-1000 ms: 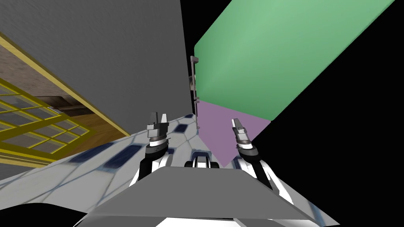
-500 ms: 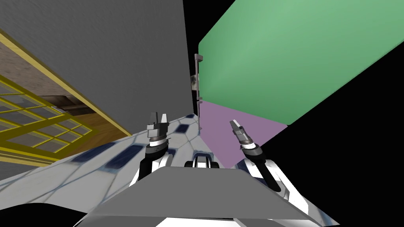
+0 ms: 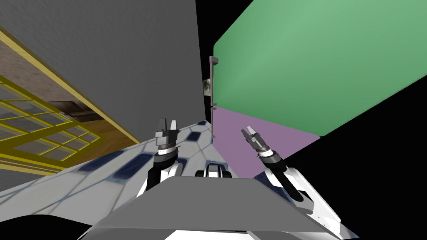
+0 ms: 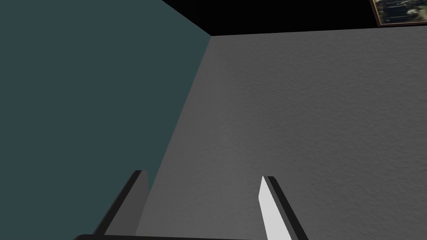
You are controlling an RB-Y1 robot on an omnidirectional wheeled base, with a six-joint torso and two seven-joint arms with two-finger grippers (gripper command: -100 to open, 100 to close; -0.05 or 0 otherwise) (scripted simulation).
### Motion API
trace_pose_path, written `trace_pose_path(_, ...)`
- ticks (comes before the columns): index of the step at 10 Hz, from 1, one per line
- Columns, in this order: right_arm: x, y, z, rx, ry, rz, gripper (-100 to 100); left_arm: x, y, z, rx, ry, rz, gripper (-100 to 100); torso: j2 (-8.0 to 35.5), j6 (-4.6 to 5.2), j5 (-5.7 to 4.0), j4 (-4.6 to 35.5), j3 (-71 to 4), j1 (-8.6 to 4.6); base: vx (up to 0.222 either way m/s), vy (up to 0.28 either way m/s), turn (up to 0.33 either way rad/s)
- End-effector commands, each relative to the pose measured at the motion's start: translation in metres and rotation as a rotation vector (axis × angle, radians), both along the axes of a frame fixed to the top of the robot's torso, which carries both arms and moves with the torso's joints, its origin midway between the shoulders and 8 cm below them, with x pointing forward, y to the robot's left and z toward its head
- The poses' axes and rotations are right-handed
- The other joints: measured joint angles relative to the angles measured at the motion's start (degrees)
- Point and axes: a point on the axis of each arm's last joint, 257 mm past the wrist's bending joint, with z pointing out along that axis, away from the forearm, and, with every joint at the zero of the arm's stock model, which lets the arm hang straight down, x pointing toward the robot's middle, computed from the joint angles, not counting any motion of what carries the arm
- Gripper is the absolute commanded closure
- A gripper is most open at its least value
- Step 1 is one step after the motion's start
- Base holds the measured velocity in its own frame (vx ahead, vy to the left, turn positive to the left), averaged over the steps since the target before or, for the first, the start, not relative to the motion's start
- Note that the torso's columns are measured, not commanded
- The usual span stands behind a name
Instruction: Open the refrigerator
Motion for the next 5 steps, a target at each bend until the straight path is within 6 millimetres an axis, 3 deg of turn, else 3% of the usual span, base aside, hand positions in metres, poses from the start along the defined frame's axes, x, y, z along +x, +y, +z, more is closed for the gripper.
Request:
trace_pose_path(1, 0.005, -0.006, -0.006, -0.146, -0.013, -0.047, -100, 0.0, 0.0, 0.0, 0.0, 0.0, 0.0, 0, 0.06, 0.01, -0.01, 0.01, 0.03, -0.07, 0.054, 0.069, 0.029)
trace_pose_path(5, 0.011, -0.017, -0.014, -0.334, -0.031, -0.105, -100, 0.0, 0.0, 0.0, 0.0, 0.0, 0.0, 0, 0.12, 0.01, -0.03, 0.04, 0.08, -0.11, 0.036, 0.062, 0.026)
